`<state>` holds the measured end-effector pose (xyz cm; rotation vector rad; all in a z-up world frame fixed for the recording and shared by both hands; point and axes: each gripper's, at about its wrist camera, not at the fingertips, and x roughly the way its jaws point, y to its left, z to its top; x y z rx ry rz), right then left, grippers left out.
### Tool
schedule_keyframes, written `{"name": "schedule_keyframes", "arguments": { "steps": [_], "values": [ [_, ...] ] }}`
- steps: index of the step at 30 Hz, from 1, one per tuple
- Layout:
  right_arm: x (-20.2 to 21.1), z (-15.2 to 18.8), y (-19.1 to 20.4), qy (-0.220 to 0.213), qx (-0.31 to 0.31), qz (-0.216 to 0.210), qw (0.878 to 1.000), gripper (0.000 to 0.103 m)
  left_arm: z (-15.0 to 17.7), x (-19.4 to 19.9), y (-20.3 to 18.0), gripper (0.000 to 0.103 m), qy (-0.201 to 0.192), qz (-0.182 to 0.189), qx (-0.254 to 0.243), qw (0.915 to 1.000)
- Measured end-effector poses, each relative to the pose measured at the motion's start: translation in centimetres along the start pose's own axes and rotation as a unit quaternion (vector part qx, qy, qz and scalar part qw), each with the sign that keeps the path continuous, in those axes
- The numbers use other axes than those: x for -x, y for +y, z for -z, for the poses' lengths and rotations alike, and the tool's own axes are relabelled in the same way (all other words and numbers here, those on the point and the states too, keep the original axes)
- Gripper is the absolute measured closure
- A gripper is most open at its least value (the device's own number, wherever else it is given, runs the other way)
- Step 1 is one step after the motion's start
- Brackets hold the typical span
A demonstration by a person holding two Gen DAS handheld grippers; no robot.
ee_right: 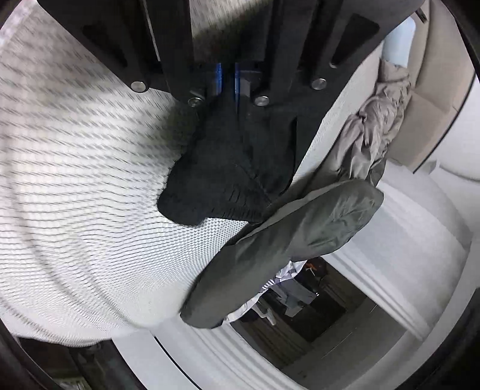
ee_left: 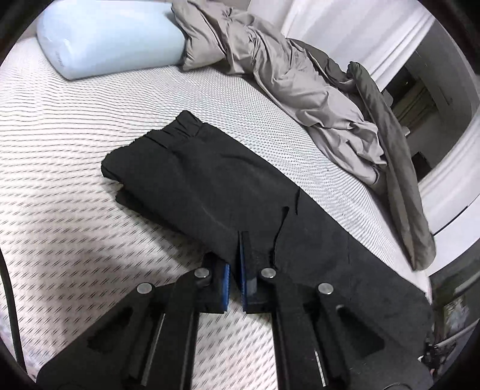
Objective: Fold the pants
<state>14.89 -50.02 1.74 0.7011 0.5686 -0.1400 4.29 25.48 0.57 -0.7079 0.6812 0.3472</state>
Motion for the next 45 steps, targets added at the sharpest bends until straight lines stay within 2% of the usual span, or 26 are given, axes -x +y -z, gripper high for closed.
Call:
{"name": "schedule_keyframes", "arguments": {
  "steps": [3, 6, 8, 10, 12, 15, 16, 17, 18, 19, 21, 23, 24, 25, 26, 27, 29, 30, 31, 32, 34, 37, 39, 40, 42, 45],
  "values": [
    [2.6, 1.3, -1.5, 0.006, -0.009, 0.012, 1.0, 0.098, 2.3, 1.6, 1.3, 0.1, 0.01, -0.008, -0.008, 0.9999],
    [2.1, 2.2, -3.6, 0.055, -0.008, 0.04, 0.998, 0.09, 3.2, 2.0, 2.6, 0.094, 0.022, -0.008, 0.002, 0.9997],
    [2.3, 1.8, -4.5, 0.059, -0.035, 0.02, 0.997, 0.079, 2.9, 2.3, 2.8, 0.088, 0.016, -0.013, 0.001, 0.9998],
    [3.3, 1.3, -5.2, 0.035, -0.059, 0.014, 0.998, 0.05, 2.7, 2.0, 3.0, 0.081, 0.017, -0.015, 0.013, 0.9997],
    [3.8, 0.7, -6.0, 0.01, -0.073, 0.007, 0.997, 0.043, 2.5, 1.2, 3.3, 0.081, 0.026, -0.004, 0.034, 0.9991],
    [2.2, 0.3, -6.9, 0.023, -0.099, 0.015, 0.995, 0.047, 2.3, -0.1, 3.3, 0.081, 0.035, -0.003, 0.048, 0.9982],
    [1.7, 0.5, -7.2, 0.023, -0.115, 0.01, 0.993, 0.062, 2.2, -0.4, 3.1, 0.081, 0.034, -0.005, 0.044, 0.9984],
    [1.6, 0.5, -7.2, 0.02, -0.117, 0.009, 0.993, 0.07, 2.2, -0.4, 2.9, 0.081, 0.029, -0.011, 0.036, 0.9989],
    [2.1, 0.5, -6.9, 0.012, -0.114, 0.003, 0.993, 0.084, 2.2, -0.4, 2.7, 0.081, 0.027, -0.015, 0.032, 0.999],
    [2.9, 0.3, -6.6, 0.002, -0.11, -0.011, 0.994, 0.093, 2.3, -0.4, 2.5, 0.081, 0.026, -0.016, 0.028, 0.9991],
    [5.2, 0.4, -5.6, -0.016, -0.097, -0.032, 0.995, 0.093, 2.4, -0.1, 2.5, 0.081, 0.022, -0.022, 0.023, 0.9992],
    [7.3, 0.6, -5.2, -0.021, -0.082, -0.021, 0.996, 0.093, 2.4, 0.2, 2.5, 0.081, 0.019, -0.03, 0.02, 0.9992],
    [7.5, 0.7, -5.2, -0.013, -0.069, 0.014, 0.997, 0.087, 2.3, 0.4, 2.7, 0.081, 0.019, -0.033, 0.022, 0.999],
    [7.2, 0.8, -5.4, -0.002, -0.058, 0.052, 0.997, 0.067, 2.2, 0.5, 2.7, 0.081, 0.018, -0.037, 0.023, 0.9989],
    [6.9, 0.8, -6.0, 0.006, -0.056, 0.112, 0.992, 0.056, 2.2, 0.7, 2.6, 0.081, 0.015, -0.042, 0.024, 0.9987],
    [7.1, 0.8, -6.9, -0.002, -0.064, 0.153, 0.986, 0.051, 2.1, 1.1, 2.5, 0.081, 0.008, -0.052, 0.022, 0.9984],
    [8.3, 0.5, -8.2, -0.023, -0.089, 0.155, 0.984, 0.051, 2.0, 2.1, 1.7, 0.079, -0.008, -0.074, 0.003, 0.9972],
    [8.9, 0.1, -8.5, -0.03, -0.1, 0.145, 0.984, 0.05, 2.0, 2.7, 1.2, 0.072, -0.018, -0.079, -0.007, 0.9967],
    [9.5, -0.2, -8.4, -0.038, -0.096, 0.14, 0.985, 0.049, 2.0, 3.5, 0.5, 0.057, -0.036, -0.082, -0.021, 0.9957],
    [9.8, -0.4, -8.2, -0.044, -0.088, 0.14, 0.985, 0.048, 2.0, 4.4, -0.3, 0.049, -0.055, -0.078, -0.031, 0.9949],
    [10.3, -0.6, -6.7, -0.058, -0.048, 0.135, 0.988, 0.035, 2.3, 6.0, -1.6, 0.022, -0.099, -0.057, -0.043, 0.9925],
    [8.7, -0.6, -3.0, -0.046, 0.03, 0.131, 0.99, 0.026, 2.7, 6.6, -4.1, 0.001, -0.108, -0.014, -0.079, 0.9909],
    [7.2, -0.2, -0.1, -0.031, 0.098, 0.141, 0.985, 0.015, 3.2, 6.0, -5.9, 0.001, -0.095, 0.004, -0.104, 0.99],
    [6.0, 0.3, 1.7, -0.014, 0.151, 0.151, 0.977, 0.013, 3.6, 5.4, -6.9, 0.001, -0.086, 0.007, -0.119, 0.9892],
    [3.6, 0.8, 3.6, 0.024, 0.219, 0.162, 0.962, 0.013, 4.5, 3.6, -9.0, 0.001, -0.062, 0.016, -0.151, 0.9865],
    [1.2, 0.9, 5.7, 0.054, 0.26, 0.153, 0.952, 0.013, 5.6, 1.2, -11.7, 0.001, -0.035, 0.023, -0.183, 0.9823]
  ]
}}
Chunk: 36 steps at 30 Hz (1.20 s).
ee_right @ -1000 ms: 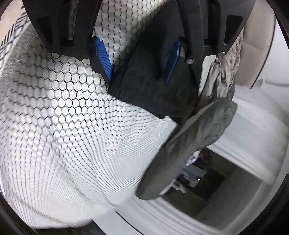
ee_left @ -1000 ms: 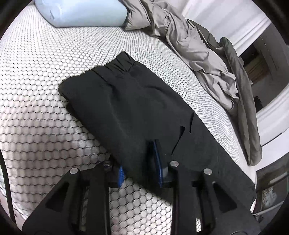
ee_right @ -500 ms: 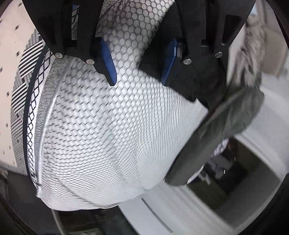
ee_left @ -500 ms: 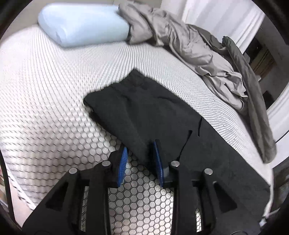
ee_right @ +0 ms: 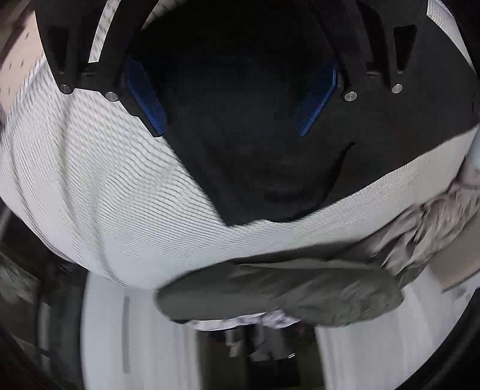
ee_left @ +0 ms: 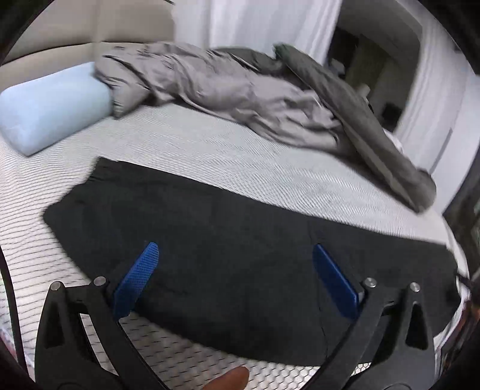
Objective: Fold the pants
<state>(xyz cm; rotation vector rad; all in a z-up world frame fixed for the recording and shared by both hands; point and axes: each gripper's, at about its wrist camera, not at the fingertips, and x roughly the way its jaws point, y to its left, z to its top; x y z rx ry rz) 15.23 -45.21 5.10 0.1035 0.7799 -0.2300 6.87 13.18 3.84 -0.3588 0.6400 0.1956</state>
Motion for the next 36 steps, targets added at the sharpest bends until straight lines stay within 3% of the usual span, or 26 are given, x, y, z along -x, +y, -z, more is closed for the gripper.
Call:
{"name": "schedule_keyframes", "arguments": {
  "steps": [5, 10, 11, 12, 13, 14, 16, 18, 21, 24, 26, 27, 28, 29, 31, 34, 36],
  "values": [
    [-2.7, -4.1, 0.6, 0.031, 0.043, 0.014, 0.998, 0.013, 0.8, -1.9, -3.0, 0.001, 0.009, -0.001, -0.044, 0.999],
    [-6.6, -7.1, -0.2, 0.096, 0.028, -0.01, 0.995, 0.015, 1.0, -2.4, -3.4, 0.001, 0.009, 0.006, -0.039, 0.9992],
    [-7.3, -7.6, -0.4, 0.107, 0.031, -0.012, 0.994, 0.02, 0.9, -2.5, -3.2, 0.001, 0.011, 0.008, -0.037, 0.9992],
    [-7.7, -7.9, -0.3, 0.11, 0.038, -0.012, 0.993, 0.036, 0.8, -2.8, -3.1, 0.001, 0.013, 0.008, -0.035, 0.9993],
    [-7.4, -8.2, -0.1, 0.106, 0.05, -0.002, 0.993, 0.061, 0.8, -3.0, -3.1, 0.001, 0.015, 0.007, -0.035, 0.9993],
    [-6.9, -8.4, -0.1, 0.099, 0.051, -0.015, 0.994, 0.065, 0.7, -3.0, -2.8, 0.001, 0.017, 0.006, -0.035, 0.9992],
    [-6.0, -9.3, -0.5, 0.076, 0.043, -0.042, 0.995, 0.098, 0.6, -3.1, -2.4, 0.001, 0.017, 0.003, -0.033, 0.9993],
    [-5.4, -10.0, -1.7, 0.053, 0.014, -0.034, 0.998, 0.098, 0.5, -3.1, -2.0, 0.001, 0.019, 0.0, -0.028, 0.9994],
    [-7.4, -10.1, -2.8, 0.086, -0.007, -0.027, 0.996, 0.096, 0.5, -3.5, -1.4, 0.001, 0.027, -0.001, -0.014, 0.9995],
    [-7.9, -10.0, -3.3, 0.079, -0.014, -0.038, 0.996, 0.094, 0.5, -3.7, -0.9, 0.001, 0.032, 0.0, -0.004, 0.9995],
    [-7.7, -9.8, -4.1, 0.089, -0.026, -0.061, 0.994, 0.085, 0.5, -3.6, -1.0, 0.001, 0.029, 0.003, -0.006, 0.9996],
    [-7.6, -9.6, -4.6, 0.099, -0.034, -0.076, 0.992, 0.071, 0.6, -3.7, -1.0, 0.001, 0.03, 0.001, -0.01, 0.9995],
    [-7.5, -9.5, -4.8, 0.109, -0.036, -0.088, 0.989, 0.069, 0.6, -3.8, -1.2, 0.001, 0.033, 0.001, -0.013, 0.9994],
    [-7.4, -9.2, -4.4, 0.113, -0.027, -0.096, 0.989, 0.071, 0.6, -4.0, -1.3, 0.001, 0.036, 0.001, -0.015, 0.9992],
    [-7.7, -8.6, -3.3, 0.107, 0.01, -0.088, 0.99, 0.096, 0.7, -4.4, -1.7, 0.001, 0.042, 0.003, -0.018, 0.9989],
    [-5.8, -9.3, -4.1, 0.061, -0.007, -0.117, 0.991, 0.097, 1.0, -4.5, -2.2, 0.001, 0.045, 0.0, -0.03, 0.9985],
    [-5.8, -9.5, -5.2, 0.06, -0.02, -0.099, 0.993, 0.097, 1.2, -4.7, -2.5, 0.001, 0.05, -0.002, -0.038, 0.998]
  ]
}}
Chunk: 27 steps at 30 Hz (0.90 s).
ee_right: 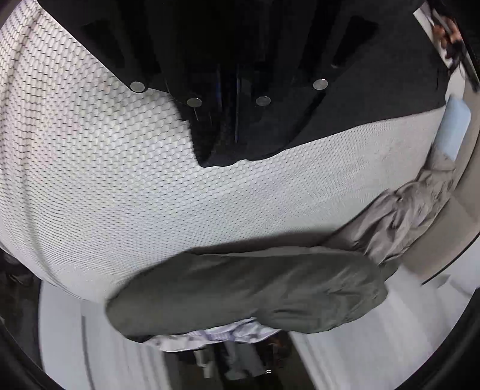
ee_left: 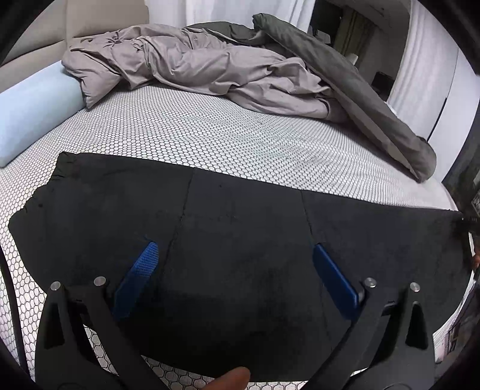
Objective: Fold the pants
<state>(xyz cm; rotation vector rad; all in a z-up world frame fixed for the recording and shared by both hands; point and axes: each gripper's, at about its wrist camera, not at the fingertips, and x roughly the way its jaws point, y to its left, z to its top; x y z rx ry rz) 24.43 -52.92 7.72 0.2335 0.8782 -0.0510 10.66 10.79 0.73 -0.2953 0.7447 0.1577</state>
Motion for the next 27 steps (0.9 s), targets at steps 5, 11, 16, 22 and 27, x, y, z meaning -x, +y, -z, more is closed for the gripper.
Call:
{"name": "schedule_keyframes", "arguments": {
  "steps": [5, 11, 16, 22, 27],
  "values": [
    [-0.4, 1.9, -1.8, 0.017, -0.007, 0.093, 0.996, 0.058, 0.2, 0.1, -0.5, 0.001, 0.009, 0.006, -0.011, 0.9999],
    [9.1, 10.4, -7.4, -0.116, -0.175, 0.045, 0.977, 0.029, 0.3, 0.8, -2.1, 0.001, 0.007, 0.028, -0.01, 0.9995],
    [11.1, 16.6, -12.0, -0.1, -0.301, -0.022, 0.948, 0.029, 0.4, 1.5, -4.4, 0.001, 0.005, 0.051, -0.024, 0.9984],
    [9.8, 15.9, -11.2, -0.09, -0.274, -0.047, 0.956, 0.081, 1.5, 1.7, -6.1, 0.001, 0.011, 0.044, -0.037, 0.9983],
    [10.7, 16.1, -10.9, -0.12, -0.233, -0.007, 0.965, 0.087, 2.4, 0.4, -5.3, 0.001, 0.035, 0.01, -0.047, 0.9982]
  ]
}}
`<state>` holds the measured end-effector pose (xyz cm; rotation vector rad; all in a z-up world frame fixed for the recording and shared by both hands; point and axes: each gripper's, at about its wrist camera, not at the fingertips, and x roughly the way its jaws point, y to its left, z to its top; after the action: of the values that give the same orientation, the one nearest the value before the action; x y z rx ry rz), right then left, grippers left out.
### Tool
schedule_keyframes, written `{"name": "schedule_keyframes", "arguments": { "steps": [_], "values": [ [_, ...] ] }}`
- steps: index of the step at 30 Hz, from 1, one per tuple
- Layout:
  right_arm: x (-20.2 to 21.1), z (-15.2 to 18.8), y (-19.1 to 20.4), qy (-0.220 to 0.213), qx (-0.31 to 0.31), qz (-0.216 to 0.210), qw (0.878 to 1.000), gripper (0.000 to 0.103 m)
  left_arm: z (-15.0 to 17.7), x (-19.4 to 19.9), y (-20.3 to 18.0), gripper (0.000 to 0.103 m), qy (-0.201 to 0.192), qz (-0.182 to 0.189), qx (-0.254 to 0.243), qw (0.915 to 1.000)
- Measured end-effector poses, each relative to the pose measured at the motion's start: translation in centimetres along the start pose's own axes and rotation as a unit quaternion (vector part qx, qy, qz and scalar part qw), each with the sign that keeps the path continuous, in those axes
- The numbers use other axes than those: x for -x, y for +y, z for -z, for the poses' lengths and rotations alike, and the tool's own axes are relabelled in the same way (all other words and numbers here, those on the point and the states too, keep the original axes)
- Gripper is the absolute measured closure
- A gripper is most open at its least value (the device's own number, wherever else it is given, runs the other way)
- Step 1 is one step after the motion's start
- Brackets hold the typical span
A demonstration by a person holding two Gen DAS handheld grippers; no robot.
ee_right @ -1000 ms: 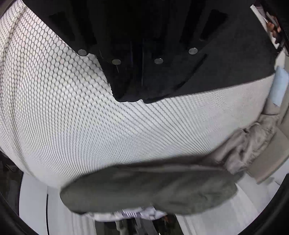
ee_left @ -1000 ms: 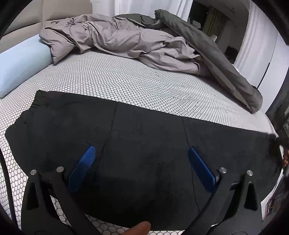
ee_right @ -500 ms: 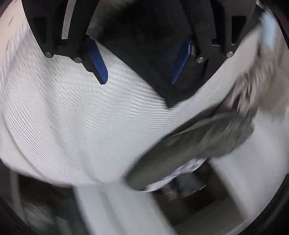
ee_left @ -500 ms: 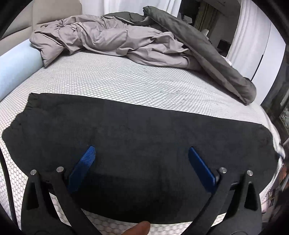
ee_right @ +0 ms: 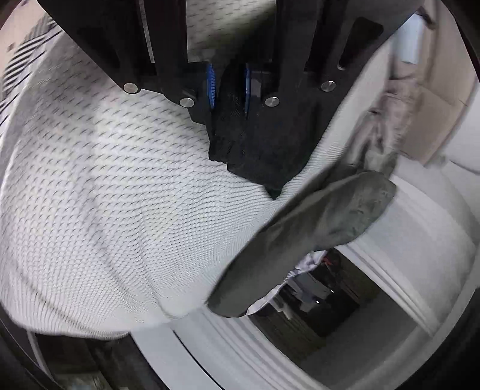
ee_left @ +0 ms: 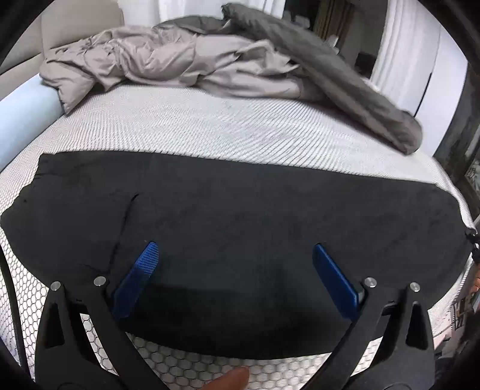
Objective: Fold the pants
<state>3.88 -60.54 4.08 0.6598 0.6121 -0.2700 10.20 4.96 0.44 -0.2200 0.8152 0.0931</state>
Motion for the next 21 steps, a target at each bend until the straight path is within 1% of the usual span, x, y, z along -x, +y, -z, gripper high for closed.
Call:
{"name": "schedule_keyframes", "arguments": {
  "steps": [1, 2, 3, 4, 5, 6, 7, 8, 9, 10, 11, 12, 13, 14, 15, 17, 19, 21],
  "values": [
    [-0.5, 0.0, -0.6, 0.017, 0.005, 0.034, 0.999, 0.076, 0.2, -0.9, 0.1, 0.001, 0.023, -0.015, -0.006, 0.9996],
    [-1.4, 0.2, -1.3, 0.042, 0.005, 0.062, 0.997, 0.072, 0.1, -1.5, 0.3, 0.001, 0.033, -0.024, -0.008, 0.9991],
    [-1.3, 0.4, -2.0, 0.045, -0.008, 0.048, 0.998, 0.072, 0.3, -1.8, 0.4, 0.001, 0.036, -0.031, -0.008, 0.9988],
    [-0.5, 0.3, -2.3, 0.039, -0.018, 0.036, 0.998, 0.07, 0.3, -1.8, 0.4, 0.001, 0.034, -0.03, -0.006, 0.9989],
    [0.8, 0.1, -2.4, 0.025, -0.021, 0.029, 0.999, 0.066, 0.3, -1.5, 0.2, 0.001, 0.03, -0.024, -0.006, 0.9993],
    [2.2, 0.0, -2.1, 0.008, -0.012, 0.026, 1.0, 0.064, 0.3, -1.0, -0.1, 0.001, 0.022, -0.009, -0.008, 0.9997],
    [3.9, 0.0, -1.2, -0.009, 0.016, 0.011, 1.0, 0.053, 0.3, -0.5, -0.5, 0.001, 0.015, 0.003, -0.013, 0.9998],
    [4.8, 0.2, -0.1, -0.012, 0.043, -0.007, 0.999, 0.041, 0.3, 0.1, -1.5, 0.001, 0.006, 0.017, -0.026, 0.9995],
    [5.5, 0.6, 1.1, -0.011, 0.07, -0.022, 0.997, 0.035, 0.5, 0.4, -2.4, 0.001, 0.001, 0.026, -0.038, 0.9989],
    [5.7, 1.3, 2.8, -0.007, 0.104, -0.038, 0.994, 0.024, 0.7, 0.6, -3.8, 0.001, -0.003, 0.04, -0.058, 0.9975],
    [5.7, 2.0, 4.3, 0.0, 0.13, -0.05, 0.99, 0.018, 1.0, 0.6, -5.2, 0.001, -0.002, 0.051, -0.077, 0.9957],
    [5.4, 2.9, 5.8, 0.013, 0.161, -0.062, 0.985, 0.009, 1.3, 0.5, -6.8, 0.001, 0.0, 0.062, -0.095, 0.9935],
    [4.7, 4.3, 8.1, 0.032, 0.203, -0.075, 0.976, 0.005, 1.6, 0.2, -8.4, 0.001, 0.004, 0.072, -0.112, 0.9911],
    [3.7, 5.6, 10.1, 0.046, 0.23, -0.078, 0.969, 0.005, 1.9, -0.2, -9.9, 0.001, 0.009, 0.081, -0.127, 0.9886],
    [2.7, 7.2, 12.1, 0.066, 0.266, -0.074, 0.959, 0.005, 2.0, -0.6, -11.5, 0.001, 0.015, 0.09, -0.142, 0.9856],
    [1.0, 10.2, 15.2, 0.089, 0.315, -0.065, 0.943, 0.005, 2.8, -1.6, -14.5, 0.001, 0.024, 0.102, -0.175, 0.9789],
    [-0.9, 13.0, 18.1, 0.109, 0.349, -0.059, 0.929, 0.005, 3.7, -2.5, -16.9, 0.001, 0.041, 0.097, -0.203, 0.9735],
    [-2.1, 15.8, 19.6, 0.134, 0.389, -0.063, 0.909, 0.005, 4.5, -3.8, -18.5, 0.001, 0.071, 0.083, -0.223, 0.9687]
  ]
}}
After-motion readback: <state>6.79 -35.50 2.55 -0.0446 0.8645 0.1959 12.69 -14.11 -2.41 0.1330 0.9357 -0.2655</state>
